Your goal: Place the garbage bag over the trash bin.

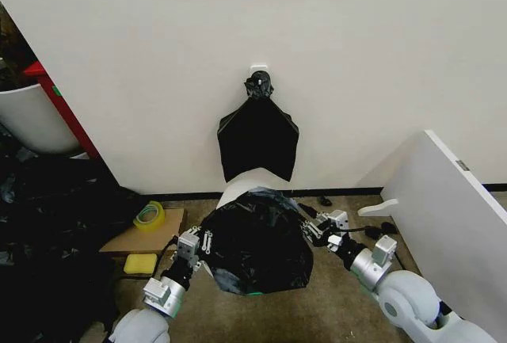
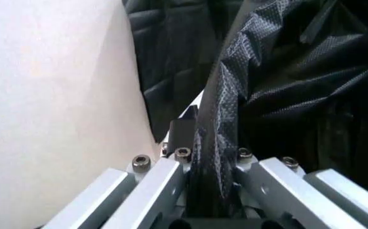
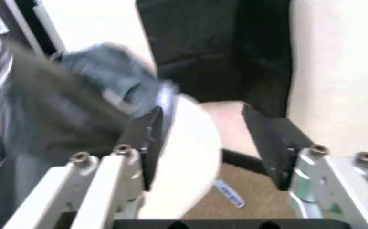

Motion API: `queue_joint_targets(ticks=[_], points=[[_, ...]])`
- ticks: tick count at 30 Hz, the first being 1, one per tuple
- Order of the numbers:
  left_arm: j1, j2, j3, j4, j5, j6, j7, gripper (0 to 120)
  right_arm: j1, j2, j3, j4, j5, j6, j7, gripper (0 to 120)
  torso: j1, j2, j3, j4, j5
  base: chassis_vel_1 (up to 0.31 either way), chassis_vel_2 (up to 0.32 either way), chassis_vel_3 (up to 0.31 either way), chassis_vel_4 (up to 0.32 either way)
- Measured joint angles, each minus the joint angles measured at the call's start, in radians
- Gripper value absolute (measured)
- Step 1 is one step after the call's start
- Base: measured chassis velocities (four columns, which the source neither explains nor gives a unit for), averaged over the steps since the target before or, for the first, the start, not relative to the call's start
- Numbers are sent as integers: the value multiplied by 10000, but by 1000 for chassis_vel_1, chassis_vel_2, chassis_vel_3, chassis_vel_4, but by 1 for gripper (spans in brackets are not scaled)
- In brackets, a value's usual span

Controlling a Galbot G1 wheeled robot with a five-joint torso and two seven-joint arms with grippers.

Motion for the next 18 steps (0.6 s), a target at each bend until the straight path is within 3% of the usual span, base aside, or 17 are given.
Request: queue_joint_targets(ticks=[6,8,10,13,18], points=[[86,-67,-89,137,-8,455,-385,1,-340,-355,1039,121,275,3,-637,69,0,0,0,-3,-2,0,0,0,0],[179,-172,-137,106,-147,981,-832,1,-710,-396,1170,427,-354,202,-786,81,0,0,0,2,0,0,0,0,0],[187,-222,-128,34,-305,1260,-1027,1,-929,-323,1163,672,-616,247,-807,85,0,0,0,1,1,0,0,0,0],[84,-431,52,-393,-1440,2508,-1753,1,-1580,113,688,1577,-1573,314,-892,98,0,0,-1,1,0,0,0,0,0],[-259,-529,309,-683,-2651,3564,-2324,1,-2246,564,141,2108,-3084,593,-1134,100,0,0,-1,-3,-1,0,0,0,0]])
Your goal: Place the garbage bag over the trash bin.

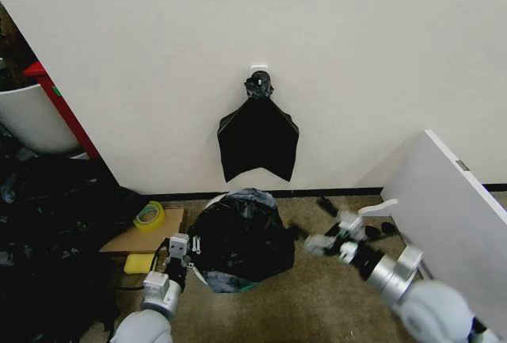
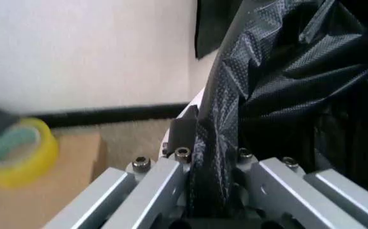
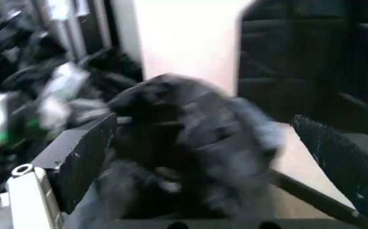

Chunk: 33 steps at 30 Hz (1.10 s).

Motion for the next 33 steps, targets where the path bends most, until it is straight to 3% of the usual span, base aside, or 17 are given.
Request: queue_joint_targets(ticks=[7,12,17,19,24,33], points=[[-606,-168,152,-105,-1696,1059,-899,1,-945,211,-366,0,-1456,670,-616,100,0,0,0,2,0,0,0,0,0],[-864,-308,153,-84,-2407,1118,-1275,1,-1350,400,-739,9,-1393,592,-315,100,0,0,0,0,0,0,0,0,0],[-1026,-489,195,-21,-2653,719,-1310,1,-1210,1082,-1372,332,200,-838,1359,100,0,0,0,1,0,0,0,0,0],[-1071,-566,254,-18,-2686,596,-1277,1,-841,1329,-1795,490,1101,-1711,2621,100,0,0,0,2,0,0,0,0,0],[-1114,-606,277,14,-2704,509,-1252,1,-486,1573,-2058,369,1426,-2175,3445,98,0,0,1,2,-2,0,0,0,0],[-1013,-523,227,26,-2551,375,-1089,1,-159,1982,-2416,34,1865,-2435,4065,62,0,0,1,1,0,0,0,0,0]])
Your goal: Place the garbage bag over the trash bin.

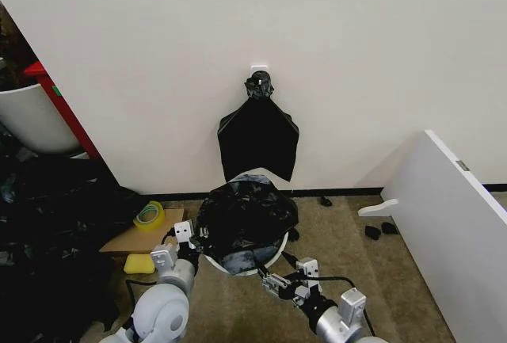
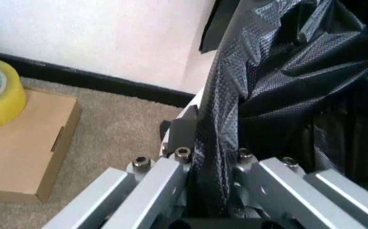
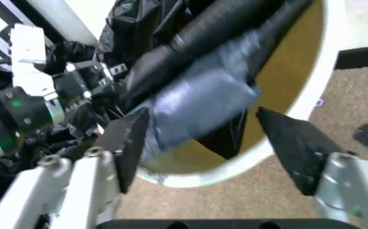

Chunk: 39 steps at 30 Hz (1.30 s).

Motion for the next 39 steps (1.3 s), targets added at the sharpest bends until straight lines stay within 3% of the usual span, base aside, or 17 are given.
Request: queue_joint_targets(ticks=[5,9,11,13,18,28,32,39], points=[[52,-9,27,37,284,-86,84,1,36,46,-48,0,108,-35,-20,49,0,0,0,1,0,0,0,0,0],[50,-21,26,61,437,-154,147,1,9,153,-44,-17,60,-45,-71,30,0,0,0,-1,2,0,0,0,0],[48,-31,25,63,447,-157,147,1,4,156,-39,-17,52,-47,-78,29,0,0,0,0,0,0,0,0,0],[35,-92,27,63,476,-168,148,1,-42,157,-37,-1,50,-61,-83,15,0,0,0,-1,1,0,0,0,0],[35,-172,9,62,506,-194,146,1,-174,158,-38,70,21,-60,-88,0,0,0,0,0,1,0,0,0,0],[53,-452,0,89,695,-338,94,1,-660,70,60,266,-117,-9,-64,0,0,0,0,1,2,0,0,0,0],[50,-463,-17,85,700,-453,89,1,-1228,-46,137,447,-728,-468,120,0,0,0,-1,-2,0,0,0,0,0],[137,-418,-54,-145,571,-485,54,1,-980,176,59,-391,-1071,-875,724,0,0,0,-1,-2,1,0,0,0,0]])
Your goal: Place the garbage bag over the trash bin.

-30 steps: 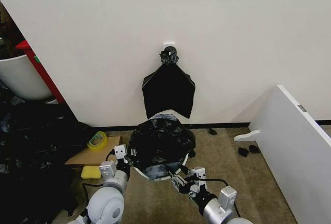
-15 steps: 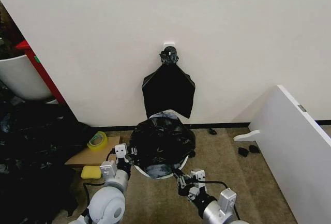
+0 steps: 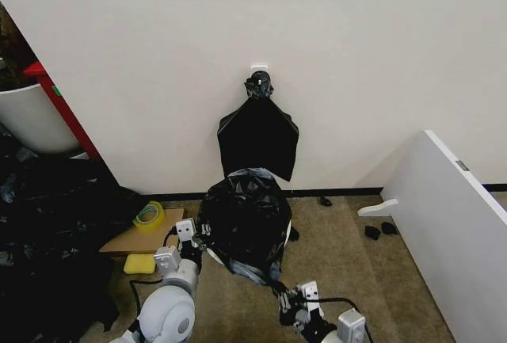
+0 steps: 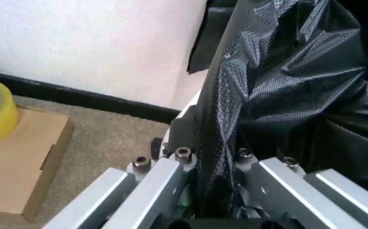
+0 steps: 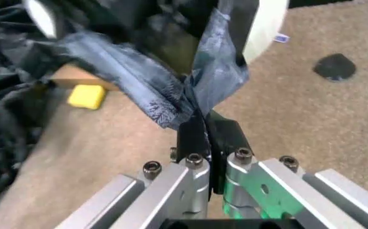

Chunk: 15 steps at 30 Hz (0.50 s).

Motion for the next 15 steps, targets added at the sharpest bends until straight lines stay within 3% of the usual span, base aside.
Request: queue_joint_targets(ticks=[7,15], points=[[23,19,-90,-351,-944,101,-339,1,1159,455,-57,-1230,-52,-93,276,0,0,0,1,3,0,0,0,0,0],[99,102,-212,-671,-1668,562,-583,1,1400,407,359,-1872,-767,284,338,0,0,0,0,1,-2,0,0,0,0]])
